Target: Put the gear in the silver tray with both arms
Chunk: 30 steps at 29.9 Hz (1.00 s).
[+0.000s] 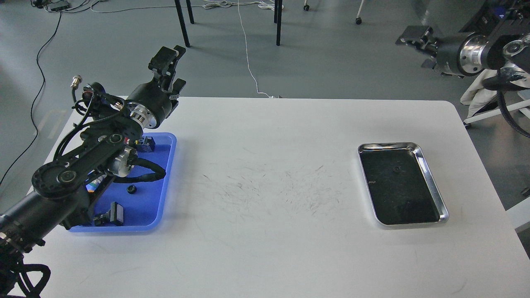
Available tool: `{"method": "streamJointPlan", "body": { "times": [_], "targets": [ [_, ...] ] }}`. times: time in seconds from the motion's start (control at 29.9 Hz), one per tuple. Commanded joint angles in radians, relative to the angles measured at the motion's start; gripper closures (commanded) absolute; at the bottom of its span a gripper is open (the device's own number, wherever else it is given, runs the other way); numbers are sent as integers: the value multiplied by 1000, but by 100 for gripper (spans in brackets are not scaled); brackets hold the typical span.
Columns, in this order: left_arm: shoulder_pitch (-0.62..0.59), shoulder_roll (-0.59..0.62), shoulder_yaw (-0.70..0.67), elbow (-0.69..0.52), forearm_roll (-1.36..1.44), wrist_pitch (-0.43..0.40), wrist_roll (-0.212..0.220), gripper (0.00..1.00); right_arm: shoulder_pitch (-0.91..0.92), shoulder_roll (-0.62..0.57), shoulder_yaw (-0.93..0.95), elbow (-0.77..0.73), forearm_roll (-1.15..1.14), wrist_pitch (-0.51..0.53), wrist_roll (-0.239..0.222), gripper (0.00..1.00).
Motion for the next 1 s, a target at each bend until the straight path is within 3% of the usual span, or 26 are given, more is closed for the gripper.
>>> {"method": "streamJointPlan", "body": {
  "times": [0.0,0.13,0.33,0.47,0.74,0.97],
  "targets": [
    [-2,4,-1,0,-60,2,2,2,-90,-4,284,0,154,-1,0,2],
    [-3,8,-18,6,-139,4,3,2,-196,-4,444,12,410,0,0,2],
    [0,-3,-89,33,-270,4,26,2,-428,11,538,112,705,5,13,2],
    [6,-28,-127,95,-324,-7,20,2,-593,44,610,184,731,14,51,2],
    [43,-81,-153,120,-496,-7,8,2,-762,143,769,224,731,76,52,2],
    [51,-39,-135,109,-492,-13,17,2,-811,169,785,245,731,76,54,2]
  ]
}}
